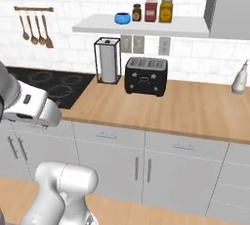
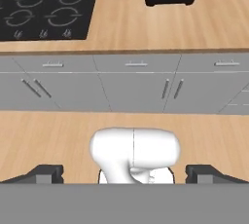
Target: Gather all objects into one cabinet and sort the glasses and bowls to opposite sides.
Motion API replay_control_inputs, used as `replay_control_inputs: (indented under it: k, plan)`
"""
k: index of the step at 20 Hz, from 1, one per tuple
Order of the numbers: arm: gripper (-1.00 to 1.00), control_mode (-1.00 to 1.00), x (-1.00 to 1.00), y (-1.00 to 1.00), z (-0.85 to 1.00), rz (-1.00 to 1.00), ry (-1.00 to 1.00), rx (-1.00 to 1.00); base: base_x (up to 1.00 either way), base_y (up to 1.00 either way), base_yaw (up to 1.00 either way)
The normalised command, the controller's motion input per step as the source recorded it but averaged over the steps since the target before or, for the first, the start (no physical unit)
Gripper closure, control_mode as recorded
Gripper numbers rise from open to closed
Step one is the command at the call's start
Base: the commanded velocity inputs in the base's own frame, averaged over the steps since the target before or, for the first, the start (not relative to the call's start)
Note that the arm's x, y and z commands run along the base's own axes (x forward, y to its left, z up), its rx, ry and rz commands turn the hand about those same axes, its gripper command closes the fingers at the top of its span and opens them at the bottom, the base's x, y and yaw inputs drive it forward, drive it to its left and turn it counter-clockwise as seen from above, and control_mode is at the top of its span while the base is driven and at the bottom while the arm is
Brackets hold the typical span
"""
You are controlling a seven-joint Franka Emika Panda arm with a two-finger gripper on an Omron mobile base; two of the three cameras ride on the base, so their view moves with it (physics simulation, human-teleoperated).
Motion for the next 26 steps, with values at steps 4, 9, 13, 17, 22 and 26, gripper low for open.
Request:
replay_control_inputs:
  k: [4, 9, 13, 17, 22, 26]
  plan:
    - [-1.00, 1.00, 0.00, 0.00, 0.00, 0.00, 0.00, 0.00, 0.48, 0.29, -0.08]
    - [-1.00, 1.00, 0.00, 0.00, 0.00, 0.00, 0.00, 0.00, 0.30, 0.04, -0.20]
    - [-1.00, 1.00, 0.00, 0.00, 0.00, 0.00, 0.00, 0.00, 0.49, 0.01, -0.03]
    - [-1.00, 1.00, 0.00, 0.00, 0.00, 0.00, 0.00, 0.00, 0.66, 0.00, 0.00]
    - [-1.00, 1.00, 0.00, 0.00, 0.00, 0.00, 0.00, 0.00, 0.58, 0.00, 0.00]
    - [-1.00, 1.00, 0.00, 0.00, 0.00, 0.00, 0.00, 0.00, 0.47, 0.00, 0.00]
